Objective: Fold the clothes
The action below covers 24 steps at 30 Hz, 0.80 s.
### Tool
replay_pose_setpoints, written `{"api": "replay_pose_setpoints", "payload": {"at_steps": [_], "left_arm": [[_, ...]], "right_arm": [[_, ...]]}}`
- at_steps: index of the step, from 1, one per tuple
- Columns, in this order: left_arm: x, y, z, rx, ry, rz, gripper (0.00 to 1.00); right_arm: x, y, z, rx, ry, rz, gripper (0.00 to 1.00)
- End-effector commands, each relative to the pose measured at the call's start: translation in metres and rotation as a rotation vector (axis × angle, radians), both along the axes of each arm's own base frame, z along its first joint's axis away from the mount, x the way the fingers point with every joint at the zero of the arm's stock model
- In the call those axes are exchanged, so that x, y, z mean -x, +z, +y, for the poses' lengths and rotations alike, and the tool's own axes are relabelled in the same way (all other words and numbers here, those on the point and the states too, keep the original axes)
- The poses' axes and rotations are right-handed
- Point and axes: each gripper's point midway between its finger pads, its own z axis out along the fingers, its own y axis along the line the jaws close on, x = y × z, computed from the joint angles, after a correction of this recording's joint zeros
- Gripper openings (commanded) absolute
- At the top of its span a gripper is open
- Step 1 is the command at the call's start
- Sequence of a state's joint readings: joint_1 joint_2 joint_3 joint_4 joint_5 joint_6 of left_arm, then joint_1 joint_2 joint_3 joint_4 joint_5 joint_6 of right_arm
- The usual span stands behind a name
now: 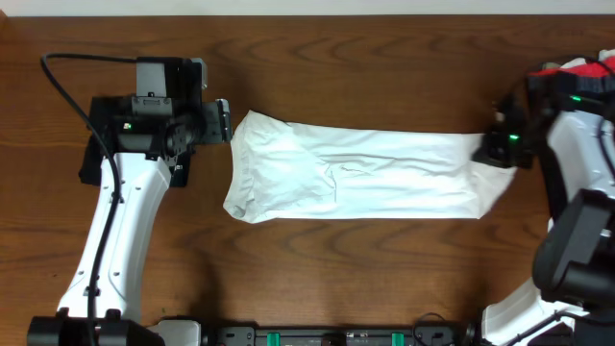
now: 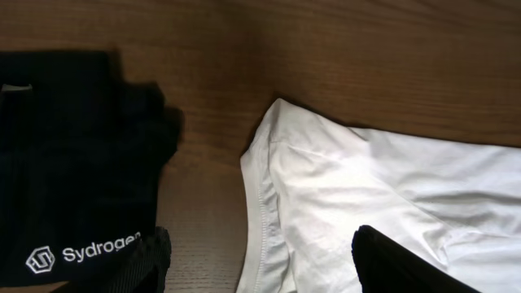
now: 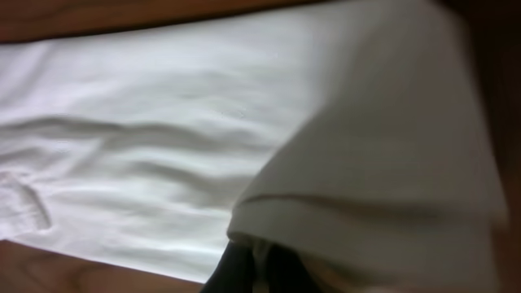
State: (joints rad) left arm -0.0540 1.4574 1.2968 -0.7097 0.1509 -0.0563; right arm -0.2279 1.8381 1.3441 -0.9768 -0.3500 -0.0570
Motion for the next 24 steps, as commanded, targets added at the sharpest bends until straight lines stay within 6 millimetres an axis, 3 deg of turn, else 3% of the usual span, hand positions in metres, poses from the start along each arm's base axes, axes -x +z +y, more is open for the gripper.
{"api": "replay_pose_setpoints", "payload": {"at_steps": [1,10,16,24], "left_arm": [[0.001,0.017,0.000,0.015,0.008,-0.044,0.73],[0.003,0.022,0.000,0.016,0.009,-0.059,0.73],[0.003,0.022,0.000,0.016,0.009,-0.059,0.73],[0.003,0.022,0.000,0.016,0.009,-0.059,0.74]], "right_arm": [[-0.006,0.006,0.038,-0.024,0.036,-0.013,0.01],[-0.023,0.007,0.131,-0.018,0.155,-0.096,0.01],[-0.014,-0.009,0.180,0.022,0.240,-0.088,0.01],[0.001,-0.022,0.212,0.029,0.320,-0.058,0.01]]}}
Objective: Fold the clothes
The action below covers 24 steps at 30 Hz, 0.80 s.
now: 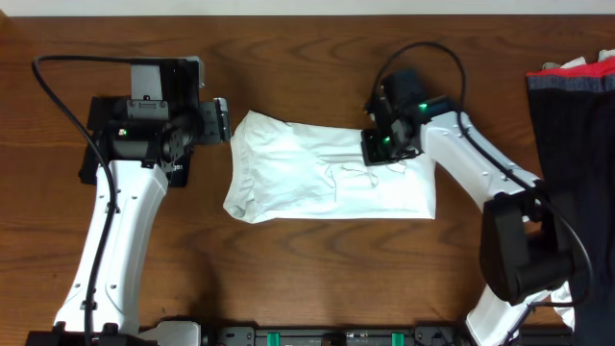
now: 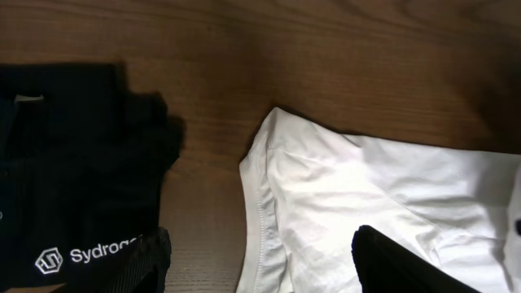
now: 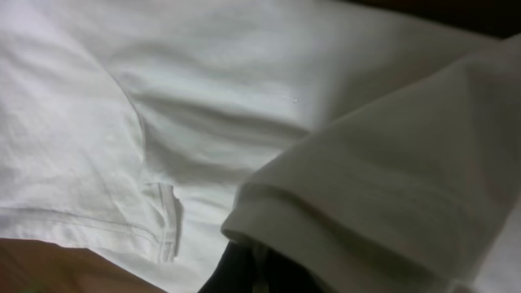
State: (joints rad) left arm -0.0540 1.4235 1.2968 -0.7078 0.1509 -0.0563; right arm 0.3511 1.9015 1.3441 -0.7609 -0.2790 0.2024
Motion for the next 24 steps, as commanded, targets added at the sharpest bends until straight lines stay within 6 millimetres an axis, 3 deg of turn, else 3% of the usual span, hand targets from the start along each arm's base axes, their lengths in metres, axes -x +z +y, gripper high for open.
{"api": "replay_pose_setpoints", "payload": {"at_steps": [1,8,10,11,13,17,20,24], "left_arm": [[0.000,0.010,0.000,0.014,0.008,-0.023,0.73],[-0.002,0.012,0.000,0.014,0.008,-0.034,0.74],[-0.003,0.012,0.000,0.015,0.008,-0.038,0.74],[-0.003,0.012,0.000,0.015,0.008,-0.040,0.73],[-0.003,0.013,0.000,0.015,0.008,-0.041,0.73],[-0.003,0.013,0.000,0.015,0.008,-0.041,0.74],[-0.003,0.013,0.000,0.014,0.008,-0.041,0.74],[-0.003,0.013,0.000,0.014,0.007,-0.041,0.74]], "right_arm": [[0.005,-0.004,0.006,0.009,0.000,0.013,0.01],[0.009,-0.003,0.016,-0.024,0.022,0.022,0.05],[0.013,0.000,0.025,-0.065,0.093,0.018,0.26],[0.017,0.003,0.030,-0.093,0.155,0.012,0.42],[0.019,0.004,0.025,-0.081,0.179,0.011,0.50],[0.006,0.010,-0.004,-0.038,0.108,-0.016,0.49],[-0.006,0.026,-0.026,-0.080,0.017,-0.037,0.39],[-0.015,0.027,-0.057,-0.093,-0.114,-0.008,0.21]]}}
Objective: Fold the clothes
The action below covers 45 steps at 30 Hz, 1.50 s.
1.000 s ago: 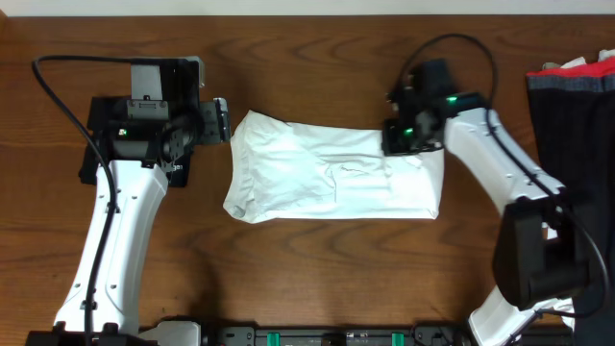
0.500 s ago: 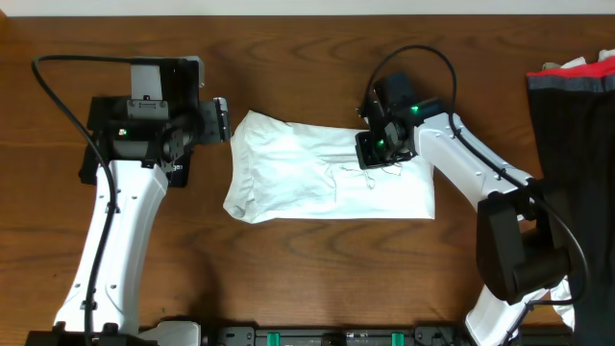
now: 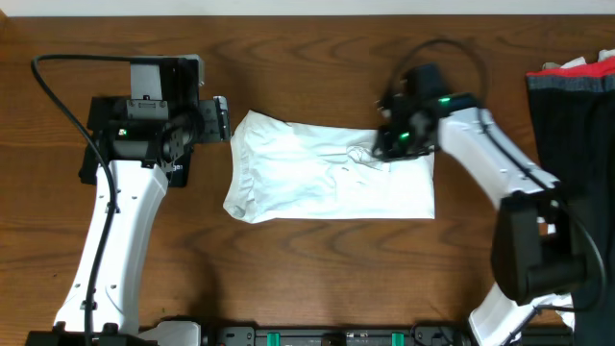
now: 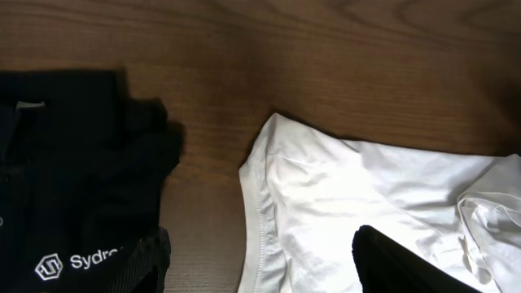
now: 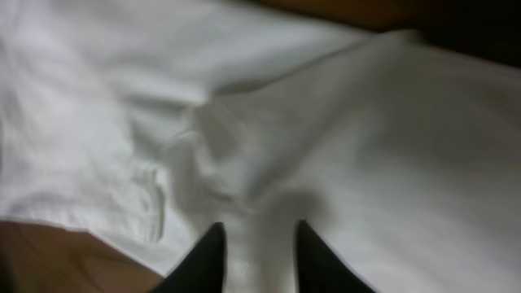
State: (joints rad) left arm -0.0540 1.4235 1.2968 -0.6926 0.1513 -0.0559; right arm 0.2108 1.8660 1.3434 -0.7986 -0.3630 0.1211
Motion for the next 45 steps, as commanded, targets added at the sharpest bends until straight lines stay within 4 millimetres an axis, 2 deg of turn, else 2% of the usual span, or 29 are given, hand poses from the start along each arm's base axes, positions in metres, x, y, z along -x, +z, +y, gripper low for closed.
{"api": "replay_pose_setpoints", "payload": {"at_steps": [1,3,7,9,12,15,17,19,22,24,26,31,33,36,39,42,45], "left_arm": [[0.000,0.010,0.000,0.012,0.006,-0.026,0.74],[0.000,0.010,0.000,0.008,0.002,-0.027,0.75],[0.000,0.010,0.000,0.006,0.000,-0.027,0.74],[0.000,0.010,0.000,0.006,0.000,-0.027,0.74],[0.000,0.010,0.000,0.006,0.000,-0.027,0.75],[0.000,0.010,0.000,0.006,0.000,-0.027,0.75],[0.000,0.010,0.000,0.006,0.000,-0.027,0.74],[0.000,0.010,0.000,0.006,0.000,-0.027,0.74],[0.000,0.010,0.000,0.006,0.000,-0.025,0.74],[0.000,0.010,0.000,0.006,0.000,-0.024,0.75],[0.000,0.010,0.000,0.006,0.000,-0.024,0.74],[0.004,0.006,0.000,0.006,-0.001,-0.002,0.74],[0.010,0.002,0.000,0.004,0.000,0.029,0.74],[0.023,-0.007,0.001,0.000,0.000,0.092,0.74],[0.037,-0.016,0.002,-0.003,0.000,0.160,0.74],[0.051,-0.023,0.003,-0.007,0.000,0.223,0.74],[0.057,-0.026,0.003,-0.008,0.001,0.250,0.74]], "right_arm": [[-0.003,0.009,-0.019,-0.025,-0.078,0.009,0.15],[0.002,0.004,-0.022,-0.020,-0.083,0.031,0.07],[0.015,-0.016,-0.024,0.036,-0.120,0.095,0.02],[0.023,-0.028,-0.017,0.035,-0.131,0.121,0.01],[0.039,-0.043,0.009,-0.010,-0.079,0.135,0.01],[0.056,-0.052,0.051,-0.086,0.030,0.112,0.01],[0.070,-0.053,0.082,-0.130,0.120,0.094,0.01],[0.086,-0.052,0.105,-0.127,0.212,0.078,0.01],[0.104,-0.046,0.125,-0.092,0.339,0.040,0.01],[0.099,-0.035,0.120,-0.034,0.352,-0.008,0.01],[0.082,-0.017,0.104,0.037,0.307,-0.074,0.01],[0.032,0.049,0.052,0.032,0.082,-0.227,0.01],[0.021,0.053,0.029,0.027,-0.015,-0.220,0.01],[0.014,0.039,-0.001,0.050,-0.097,-0.168,0.01],[0.016,0.011,-0.013,0.066,-0.132,-0.078,0.01],[0.020,-0.023,-0.008,0.048,-0.132,0.026,0.01],[0.022,-0.050,0.007,-0.009,-0.118,0.100,0.01]]}}
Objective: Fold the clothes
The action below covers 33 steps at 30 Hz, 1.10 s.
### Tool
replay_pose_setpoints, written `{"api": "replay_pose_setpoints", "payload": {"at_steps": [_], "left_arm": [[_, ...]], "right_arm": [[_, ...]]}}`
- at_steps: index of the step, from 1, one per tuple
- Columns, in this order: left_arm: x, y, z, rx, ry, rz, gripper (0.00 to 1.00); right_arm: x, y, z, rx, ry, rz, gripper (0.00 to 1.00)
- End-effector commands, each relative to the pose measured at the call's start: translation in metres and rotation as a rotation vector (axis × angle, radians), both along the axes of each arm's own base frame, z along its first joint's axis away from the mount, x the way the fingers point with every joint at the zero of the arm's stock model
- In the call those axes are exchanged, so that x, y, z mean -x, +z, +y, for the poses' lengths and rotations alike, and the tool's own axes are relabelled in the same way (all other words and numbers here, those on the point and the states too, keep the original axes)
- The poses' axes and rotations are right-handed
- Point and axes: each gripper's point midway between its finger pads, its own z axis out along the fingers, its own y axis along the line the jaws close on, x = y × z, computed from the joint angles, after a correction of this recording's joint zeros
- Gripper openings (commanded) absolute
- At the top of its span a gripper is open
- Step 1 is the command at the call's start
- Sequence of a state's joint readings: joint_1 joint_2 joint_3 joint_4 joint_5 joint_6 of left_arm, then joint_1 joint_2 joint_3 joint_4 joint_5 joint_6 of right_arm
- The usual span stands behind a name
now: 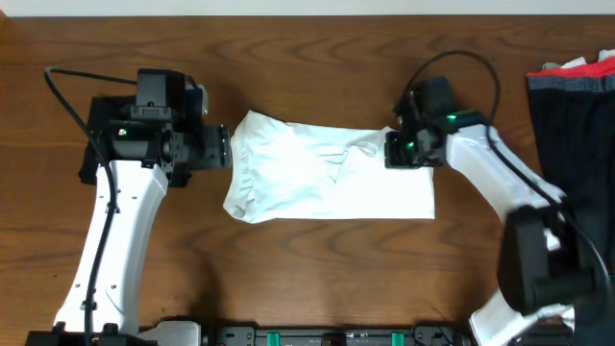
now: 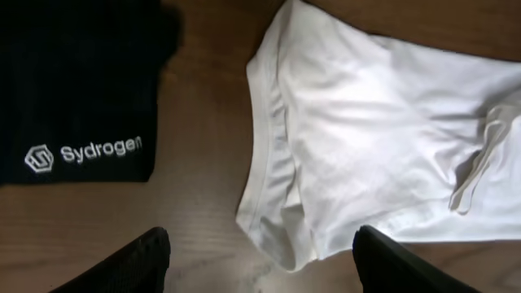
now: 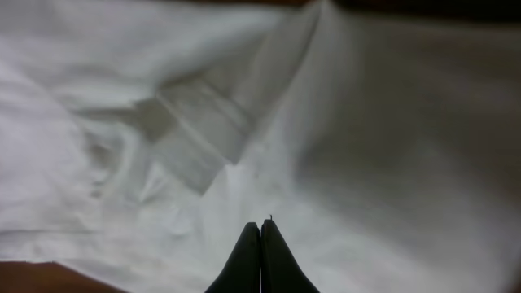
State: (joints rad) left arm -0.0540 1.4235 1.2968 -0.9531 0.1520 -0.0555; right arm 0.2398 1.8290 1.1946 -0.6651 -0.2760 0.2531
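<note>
A white garment [image 1: 327, 173] lies folded in half lengthwise at the table's middle, with a crumpled flap [image 1: 357, 152] near its far right corner. My left gripper [image 1: 222, 151] stands open just off the garment's left hem [image 2: 273, 138]; its fingers [image 2: 146, 260] straddle the near-left corner with nothing between them. My right gripper [image 1: 392, 150] sits over the far right part of the garment. Its fingertips [image 3: 260, 236] are pressed together above the white cloth [image 3: 366, 122] and hold none of it.
A black folded garment with a "Sydrogen" logo [image 2: 77, 89] lies left of the white one, under the left arm. A pile of dark clothes with a red piece [image 1: 572, 86] sits at the right edge. Bare wood [image 1: 327, 279] runs along the near side.
My right gripper, open over the folded-over end before, is now shut and empty, a little to the right. My left gripper has moved toward the near side along the garment's left hem.
The garment first lay stretched out long, my right gripper shut on its far right end. Then that end was over the middle, halving the length. Then the gripper stood open with the end released. Now it is shut on nothing; the left gripper stayed open throughout.
</note>
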Motion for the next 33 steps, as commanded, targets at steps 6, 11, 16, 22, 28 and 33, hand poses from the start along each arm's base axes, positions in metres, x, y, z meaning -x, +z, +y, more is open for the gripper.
{"api": "replay_pose_setpoints", "payload": {"at_steps": [6,11,16,22,28,33], "left_arm": [[0.008,0.001,0.000,0.004,0.002,0.015,0.74],[0.008,-0.001,0.000,0.004,0.002,0.023,0.74],[0.007,0.000,0.000,0.004,0.002,0.018,0.75],[0.007,0.000,0.000,0.004,0.002,0.018,0.75],[0.006,0.000,0.000,0.004,0.002,0.013,0.75],[0.002,0.002,0.000,0.005,0.002,-0.006,0.75]], "right_arm": [[-0.020,-0.057,0.052,-0.211,-0.006,0.037,0.01],[-0.042,-0.036,0.081,-0.343,0.066,-0.081,0.01],[-0.035,-0.025,0.080,-0.349,0.072,-0.057,0.01],[-0.032,-0.022,0.046,-0.258,0.048,-0.046,0.01],[-0.052,0.001,0.037,-0.296,-0.009,-0.125,0.01],[-0.055,-0.008,0.051,-0.281,-0.016,-0.131,0.01]]}}
